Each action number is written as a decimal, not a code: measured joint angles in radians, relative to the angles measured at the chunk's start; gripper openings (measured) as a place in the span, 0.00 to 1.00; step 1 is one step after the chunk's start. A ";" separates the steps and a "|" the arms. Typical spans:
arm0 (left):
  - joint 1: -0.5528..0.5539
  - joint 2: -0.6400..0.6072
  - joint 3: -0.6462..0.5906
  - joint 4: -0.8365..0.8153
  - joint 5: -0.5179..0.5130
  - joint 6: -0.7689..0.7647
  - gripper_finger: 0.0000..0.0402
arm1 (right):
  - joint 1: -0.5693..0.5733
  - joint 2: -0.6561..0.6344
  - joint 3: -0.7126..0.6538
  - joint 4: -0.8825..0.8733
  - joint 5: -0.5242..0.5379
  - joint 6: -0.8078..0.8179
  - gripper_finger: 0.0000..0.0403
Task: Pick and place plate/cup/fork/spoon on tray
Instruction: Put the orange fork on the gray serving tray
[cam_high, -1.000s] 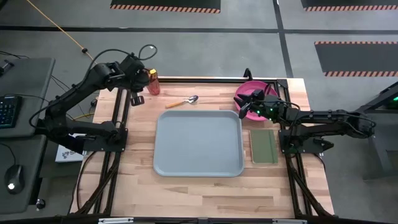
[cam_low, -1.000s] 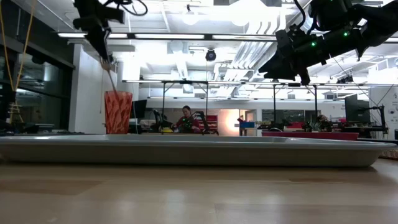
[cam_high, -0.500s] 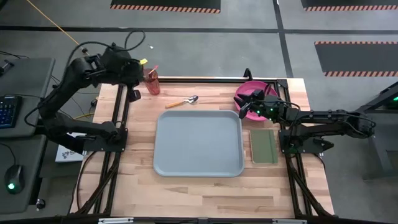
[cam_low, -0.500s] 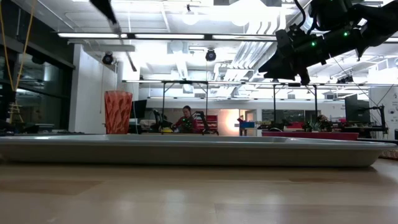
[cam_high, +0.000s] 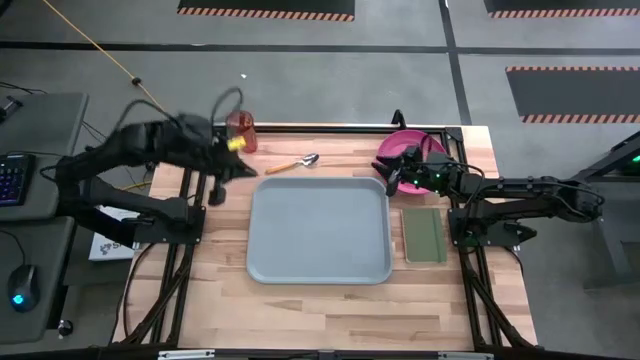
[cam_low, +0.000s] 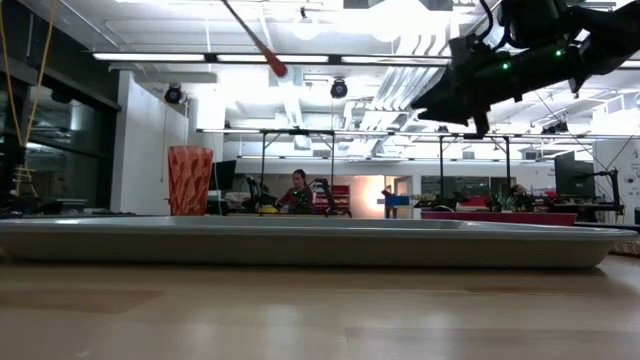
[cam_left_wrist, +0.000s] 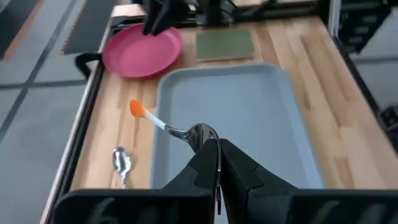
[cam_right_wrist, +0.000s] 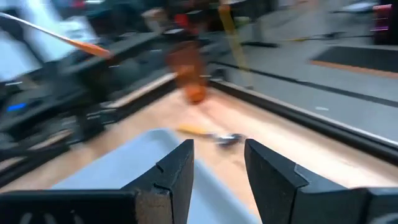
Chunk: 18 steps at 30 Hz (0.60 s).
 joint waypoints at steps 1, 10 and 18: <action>-0.029 -0.009 -0.044 0.028 -0.030 0.000 0.00 | 0.000 0.001 0.000 0.013 -0.046 -0.004 0.34; -0.269 -0.030 -0.377 0.239 -0.200 -0.018 0.00 | 0.074 0.113 0.000 0.215 -0.206 -0.061 0.34; -0.518 0.012 -0.537 0.515 -0.380 0.033 0.00 | 0.150 0.264 0.070 0.313 -0.428 -0.050 0.34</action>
